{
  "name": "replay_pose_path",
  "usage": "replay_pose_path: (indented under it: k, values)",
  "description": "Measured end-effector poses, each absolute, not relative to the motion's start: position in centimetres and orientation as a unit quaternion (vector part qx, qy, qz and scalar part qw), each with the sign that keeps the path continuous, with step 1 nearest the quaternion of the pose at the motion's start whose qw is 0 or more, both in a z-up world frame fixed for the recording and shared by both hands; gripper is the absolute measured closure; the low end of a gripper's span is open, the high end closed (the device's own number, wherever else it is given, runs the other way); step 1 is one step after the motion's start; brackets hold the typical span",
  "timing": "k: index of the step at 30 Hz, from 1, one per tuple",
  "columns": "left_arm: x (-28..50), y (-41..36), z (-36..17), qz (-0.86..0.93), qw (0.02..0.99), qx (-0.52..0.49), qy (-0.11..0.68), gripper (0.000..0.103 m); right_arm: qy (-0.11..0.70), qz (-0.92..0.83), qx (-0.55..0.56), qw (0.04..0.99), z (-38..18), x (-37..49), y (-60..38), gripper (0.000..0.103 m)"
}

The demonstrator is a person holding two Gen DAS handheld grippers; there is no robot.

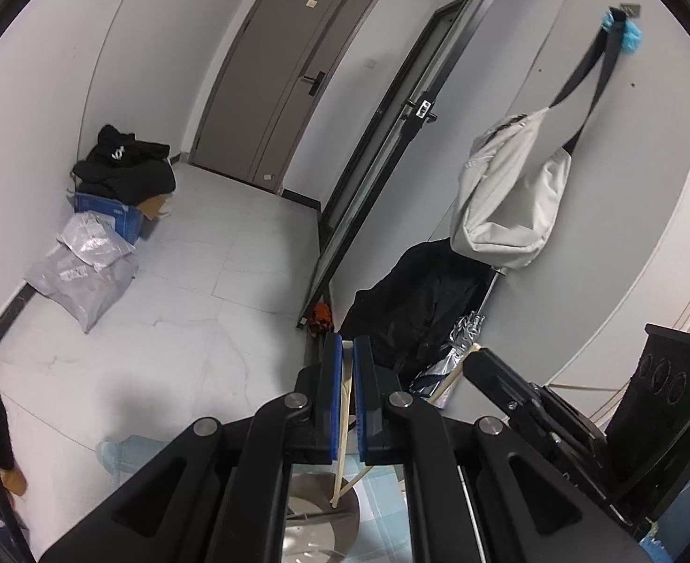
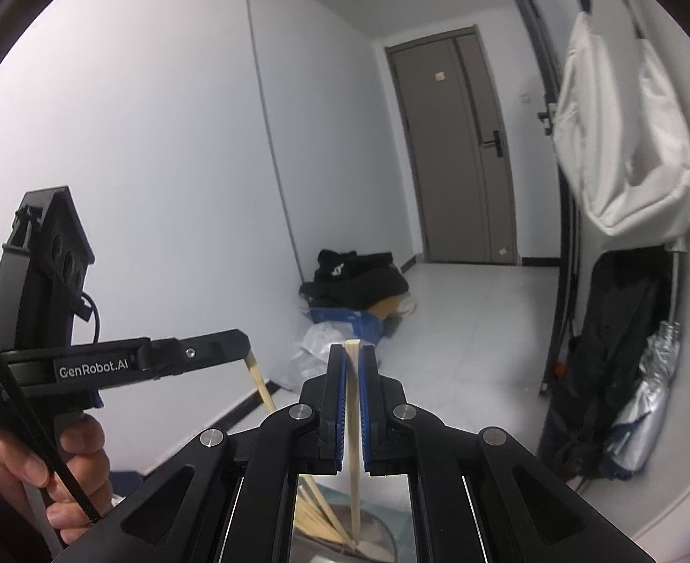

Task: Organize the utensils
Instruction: 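Lower both chopsticks into the white holder and open both tools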

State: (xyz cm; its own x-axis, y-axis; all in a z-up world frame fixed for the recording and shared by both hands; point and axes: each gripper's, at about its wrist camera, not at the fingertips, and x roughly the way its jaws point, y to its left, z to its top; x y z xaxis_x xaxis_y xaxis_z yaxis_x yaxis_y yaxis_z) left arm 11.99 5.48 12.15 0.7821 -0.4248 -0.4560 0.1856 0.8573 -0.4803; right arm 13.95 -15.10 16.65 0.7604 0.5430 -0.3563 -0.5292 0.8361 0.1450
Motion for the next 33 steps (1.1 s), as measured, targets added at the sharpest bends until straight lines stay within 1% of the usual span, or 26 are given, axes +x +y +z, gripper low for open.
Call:
replay_pose_path:
  k: [8,12,17,22,29,33]
  values:
    - [13.1,6.2,9.2,-0.158,0.919,-0.217,0.287,0.102,0.229,0.299,-0.044,0.925,13.7,16.1,-12.5,0.099]
    - [12.8,6.8,8.3,-0.170,0.916,-0.230,0.282,0.102,0.239,0.309,-0.093,0.916,11.9,15.7,-11.4,0.099]
    - [12.8,7.3,7.7,-0.165,0.915,-0.232,0.286,0.102,0.247,0.317,-0.128,0.907,10.0,14.8,-11.2,0.099]
    - [12.5,6.6,7.3,-0.161,0.919,-0.214,0.290,0.102,0.257,0.321,-0.140,0.900,8.9,14.3,-11.3,0.099]
    - [12.2,5.5,6.1,-0.166,0.910,-0.196,0.325,0.102,0.280,0.338,-0.145,0.887,8.0,14.2,-10.6,0.099]
    - [11.9,5.5,5.7,-0.172,0.901,-0.191,0.351,0.101,0.304,0.338,-0.109,0.884,7.4,14.4,-11.1,0.099]
